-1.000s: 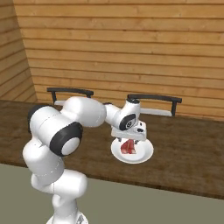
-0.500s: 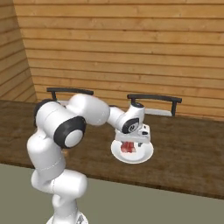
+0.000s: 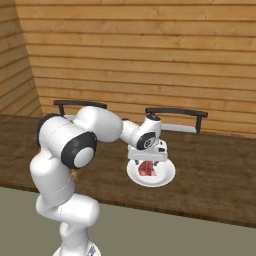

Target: Pick up the knife from the drawer and place it on the cutting board. Then place the meat from the plate to the cutting board.

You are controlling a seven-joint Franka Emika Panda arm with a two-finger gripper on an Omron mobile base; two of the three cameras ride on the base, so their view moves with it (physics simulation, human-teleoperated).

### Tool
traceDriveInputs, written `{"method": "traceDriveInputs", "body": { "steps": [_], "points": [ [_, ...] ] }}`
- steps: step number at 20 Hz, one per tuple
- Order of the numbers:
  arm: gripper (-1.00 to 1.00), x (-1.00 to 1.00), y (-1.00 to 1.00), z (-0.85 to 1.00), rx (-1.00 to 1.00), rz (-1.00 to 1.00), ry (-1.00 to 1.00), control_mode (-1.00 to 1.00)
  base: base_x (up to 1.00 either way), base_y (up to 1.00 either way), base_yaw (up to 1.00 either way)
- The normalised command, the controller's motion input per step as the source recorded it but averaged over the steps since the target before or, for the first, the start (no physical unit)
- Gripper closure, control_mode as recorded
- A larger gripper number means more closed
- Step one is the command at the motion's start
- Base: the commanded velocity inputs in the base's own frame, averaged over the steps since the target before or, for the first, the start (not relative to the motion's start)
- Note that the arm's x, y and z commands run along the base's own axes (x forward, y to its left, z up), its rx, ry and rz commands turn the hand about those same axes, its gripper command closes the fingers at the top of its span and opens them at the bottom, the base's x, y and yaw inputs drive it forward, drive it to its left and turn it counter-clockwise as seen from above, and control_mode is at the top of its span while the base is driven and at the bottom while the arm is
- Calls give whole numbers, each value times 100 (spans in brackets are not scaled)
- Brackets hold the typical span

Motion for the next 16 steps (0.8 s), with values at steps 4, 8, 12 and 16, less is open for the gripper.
{"method": "traceDriveInputs", "body": {
  "steps": [4,8,12,16],
  "points": [
    [-100,9,3,-28,0,1,7,-100,0,0,0],
    [-100,4,-10,-42,0,1,6,-100,0,0,0],
    [100,0,-20,-41,0,2,3,-100,0,0,0],
    [100,-6,-4,-36,0,1,4,-100,0,0,0]
  ]
}}
